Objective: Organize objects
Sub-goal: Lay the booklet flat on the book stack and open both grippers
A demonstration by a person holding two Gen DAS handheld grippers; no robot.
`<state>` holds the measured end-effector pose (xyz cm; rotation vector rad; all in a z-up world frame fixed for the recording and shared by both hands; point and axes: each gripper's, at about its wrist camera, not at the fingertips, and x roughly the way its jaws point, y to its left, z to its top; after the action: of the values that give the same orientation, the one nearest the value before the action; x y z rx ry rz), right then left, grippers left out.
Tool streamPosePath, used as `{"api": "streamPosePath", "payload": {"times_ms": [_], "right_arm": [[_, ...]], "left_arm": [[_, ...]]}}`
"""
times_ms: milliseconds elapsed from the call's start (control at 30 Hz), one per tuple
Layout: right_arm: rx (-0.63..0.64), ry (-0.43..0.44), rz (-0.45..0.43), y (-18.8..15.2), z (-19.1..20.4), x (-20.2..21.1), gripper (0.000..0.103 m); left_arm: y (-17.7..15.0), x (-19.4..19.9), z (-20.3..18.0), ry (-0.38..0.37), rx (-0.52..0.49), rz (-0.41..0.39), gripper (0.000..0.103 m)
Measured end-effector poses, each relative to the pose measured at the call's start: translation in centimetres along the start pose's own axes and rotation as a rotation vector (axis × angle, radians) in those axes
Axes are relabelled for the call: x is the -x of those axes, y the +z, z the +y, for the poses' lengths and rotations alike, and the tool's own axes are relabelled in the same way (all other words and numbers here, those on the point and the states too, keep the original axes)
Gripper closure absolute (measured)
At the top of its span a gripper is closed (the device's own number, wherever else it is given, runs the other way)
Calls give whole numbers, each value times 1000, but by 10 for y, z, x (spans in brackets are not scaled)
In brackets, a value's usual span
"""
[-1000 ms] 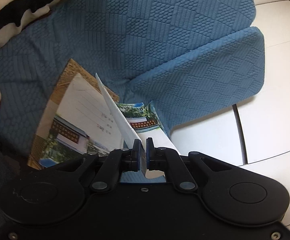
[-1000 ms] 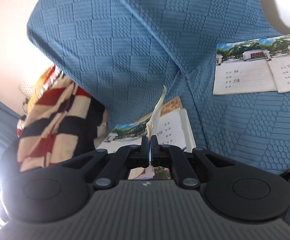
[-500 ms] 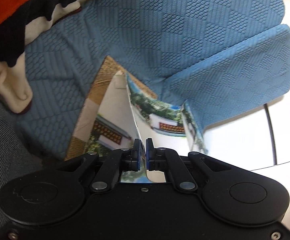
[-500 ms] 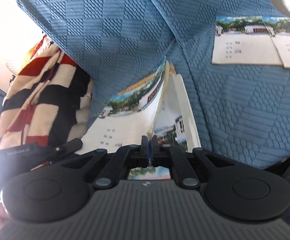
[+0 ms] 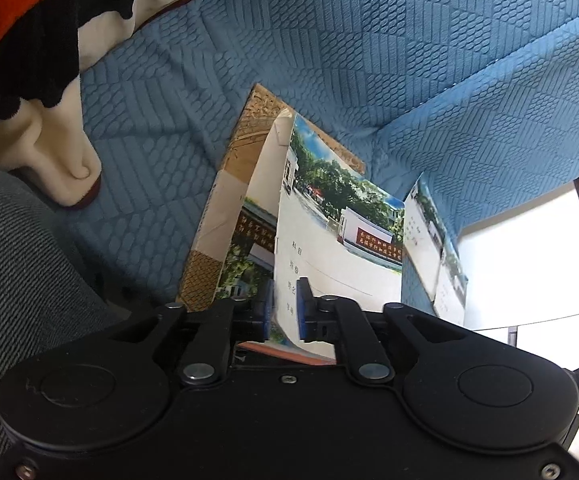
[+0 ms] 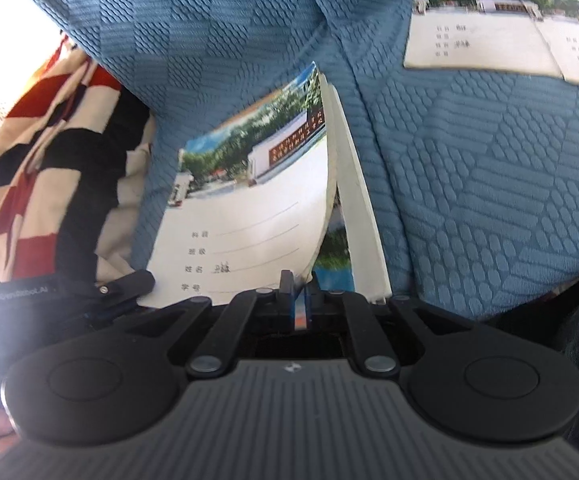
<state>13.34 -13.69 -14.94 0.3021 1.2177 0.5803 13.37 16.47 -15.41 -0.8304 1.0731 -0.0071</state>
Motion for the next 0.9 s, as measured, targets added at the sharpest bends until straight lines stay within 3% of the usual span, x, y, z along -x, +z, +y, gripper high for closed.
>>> {"api": "streamPosePath", "payload": {"times_ms": [133, 267, 333, 400, 467, 900], "right_arm": [[23, -15, 15, -2, 3, 0, 91], [50, -46, 29, -2, 7, 3, 83], [54, -64, 33, -1, 6, 5, 71], [45, -72, 33, 0, 4, 10, 44], [44, -87, 17, 0, 3, 18, 35], [161, -78, -203, 22, 32, 108, 36]], "left_arm": [[-2, 0, -3, 32, -27, 0, 86], [-4, 6, -9, 48, -55, -7, 69], [-5, 12, -14, 55, -77, -23, 63], [-6, 19, -21, 60, -96, -36, 59], [-7, 27, -29, 67, -117, -57, 54], [-16, 86, -96, 49, -291, -215, 45]]}}
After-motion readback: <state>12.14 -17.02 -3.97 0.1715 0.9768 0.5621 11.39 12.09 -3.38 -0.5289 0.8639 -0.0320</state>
